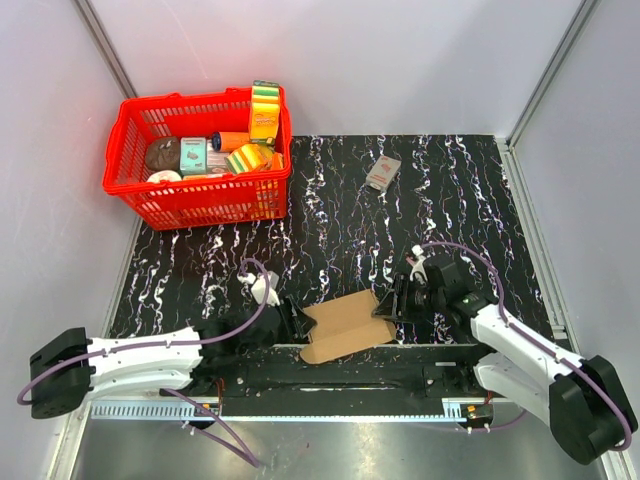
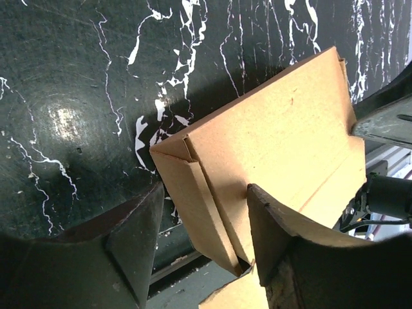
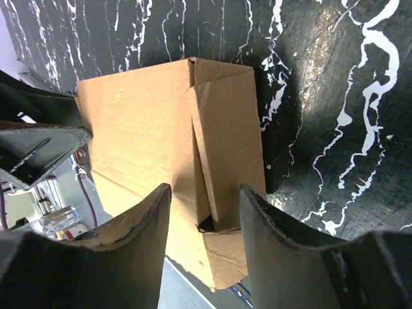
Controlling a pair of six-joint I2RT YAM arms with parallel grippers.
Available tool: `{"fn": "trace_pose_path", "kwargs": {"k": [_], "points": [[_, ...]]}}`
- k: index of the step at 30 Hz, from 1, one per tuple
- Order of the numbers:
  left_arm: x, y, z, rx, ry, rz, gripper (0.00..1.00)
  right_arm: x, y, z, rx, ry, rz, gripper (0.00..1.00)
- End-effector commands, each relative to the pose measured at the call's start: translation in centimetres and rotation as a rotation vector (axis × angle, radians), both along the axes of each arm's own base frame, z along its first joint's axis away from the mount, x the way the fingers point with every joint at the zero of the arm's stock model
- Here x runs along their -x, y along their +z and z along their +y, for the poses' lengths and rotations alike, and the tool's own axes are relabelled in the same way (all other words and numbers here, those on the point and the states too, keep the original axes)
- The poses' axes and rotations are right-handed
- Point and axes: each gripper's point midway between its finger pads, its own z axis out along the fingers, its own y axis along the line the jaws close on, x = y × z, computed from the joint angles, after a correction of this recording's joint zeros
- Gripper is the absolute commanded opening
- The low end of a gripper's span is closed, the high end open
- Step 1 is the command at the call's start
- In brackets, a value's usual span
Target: Fold the paper box
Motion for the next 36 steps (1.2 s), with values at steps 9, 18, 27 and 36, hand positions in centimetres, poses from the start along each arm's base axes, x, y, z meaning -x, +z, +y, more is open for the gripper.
{"fn": "trace_pose_path", "kwargs": {"k": [9,18,27,36], "points": [[-1.8,0.7,-1.3,-0.016,0.008,-0.092,0.52,-0.3,1.7,0.6,-0.07,-0.015,-0.048,0.56],[-4.8,2.1,-0.7,-0.062,0.024,-0.179,0.55,-0.4,1.3,0.4,-0.065,-0.03,-0.047,0.56],[-7.8,4.0,-0.8,-0.095,0.004,-0.243,0.63,-0.5,0.9,0.5,-0.067,-0.036,-0.044,0.56],[-5.2,3.9,-0.8,-0.063,-0.066,-0.212,0.8,-0.2,0.7,0.4,-0.055,-0.013,-0.049,0.66]]}}
